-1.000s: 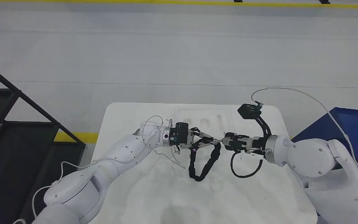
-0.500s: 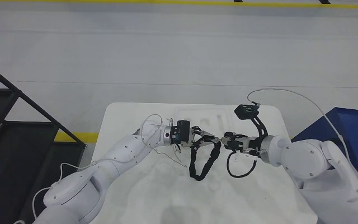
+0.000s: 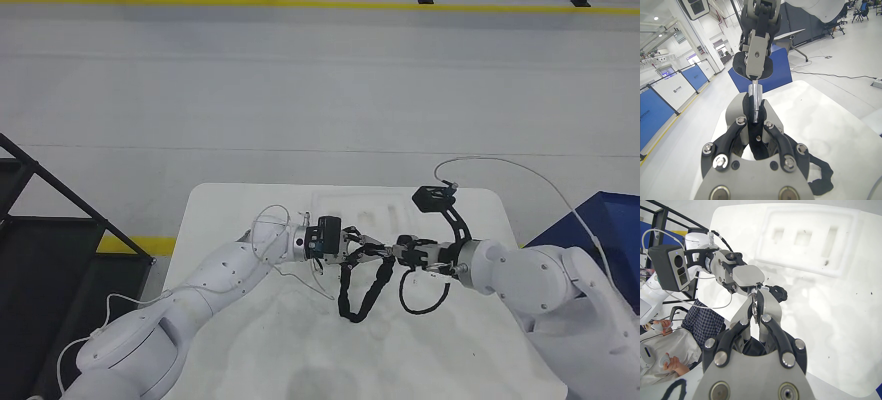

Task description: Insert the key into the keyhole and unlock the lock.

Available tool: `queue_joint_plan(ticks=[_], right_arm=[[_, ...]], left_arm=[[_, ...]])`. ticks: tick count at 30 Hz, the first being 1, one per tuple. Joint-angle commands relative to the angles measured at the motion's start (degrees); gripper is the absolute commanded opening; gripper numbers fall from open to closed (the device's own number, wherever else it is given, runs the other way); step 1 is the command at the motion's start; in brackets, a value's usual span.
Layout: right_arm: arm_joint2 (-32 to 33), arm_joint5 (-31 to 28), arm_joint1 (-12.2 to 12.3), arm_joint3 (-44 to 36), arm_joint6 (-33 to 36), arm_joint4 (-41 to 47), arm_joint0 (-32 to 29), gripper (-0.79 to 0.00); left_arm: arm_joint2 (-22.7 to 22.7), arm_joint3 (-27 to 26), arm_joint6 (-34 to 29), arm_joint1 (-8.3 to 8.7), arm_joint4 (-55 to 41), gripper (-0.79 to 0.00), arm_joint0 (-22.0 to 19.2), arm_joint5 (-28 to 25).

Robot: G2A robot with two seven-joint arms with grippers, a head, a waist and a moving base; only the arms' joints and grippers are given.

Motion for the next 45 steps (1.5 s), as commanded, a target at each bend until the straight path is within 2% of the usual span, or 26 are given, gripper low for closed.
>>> queue_joint_plan(ticks=[1,2,3,4,8,10,15,20,22,26,30,35,45], right_arm=[[-0.2,0.2,-0.1,0.3,0.1,0.3,0.2,-0.785],[-0.3,0.2,-0.1,0.5,0.2,0.6,0.4,-0.785],[-0.3,0.2,-0.2,0.7,0.3,0.8,0.6,-0.477],[-0.3,0.0,-0.2,0.8,0.0,1.2,0.8,0.000],[0.7,-4.0,-0.2,1.3,-0.2,2.1,1.2,0.000],[1.6,-7.5,0.2,1.0,0.1,0.0,1.4,0.000],[2.8,-19.5,1.1,0.8,4.2,-6.1,1.7,0.000],[6.6,-32.1,1.8,1.9,3.9,-0.1,0.4,0.000],[8.2,-35.9,2.2,2.0,6.0,0.5,-0.4,0.000],[11.7,-43.8,2.8,4.7,9.0,9.0,-1.4,0.000],[13.8,-49.9,3.4,6.2,12.8,15.2,-2.2,0.000],[14.0,-51.9,3.7,7.3,14.6,17.8,-2.4,0.000],[14.0,-51.9,3.7,7.3,14.6,17.8,-2.4,0.000]], left_arm=[[-0.2,-0.1,0.0,0.00,-0.1,-0.785,0.1,-0.5],[-0.2,-0.1,0.1,0.00,-0.2,-0.785,0.2,-0.7],[-0.3,0.0,0.1,0.00,-0.3,-0.785,0.2,-1.0],[-0.4,0.1,0.2,-0.01,-0.6,-0.785,0.4,-1.5],[-0.3,-0.2,-1.1,0.06,-1.9,-0.785,0.7,-3.4],[0.3,-1.2,-3.0,0.29,-3.8,-0.785,0.8,-5.3],[0.1,-3.7,-8.0,1.80,-10.7,-0.785,0.8,-10.3],[-1.3,-7.1,-16.1,4.07,-19.9,-0.785,1.1,-18.4],[-0.1,-7.7,-16.1,5.15,-20.7,-0.785,0.9,-18.4],[3.9,-8.5,-16.3,7.18,-22.8,-0.785,-1.2,-18.4],[9.6,-9.7,-18.5,8.92,-27.9,-0.785,-4.2,-18.4],[17.5,-12.3,-24.5,10.89,-36.9,-0.785,-9.7,-18.4],[17.5,-18.6,-42.5,13.41,-49.8,-0.785,-13.0,-18.4]])
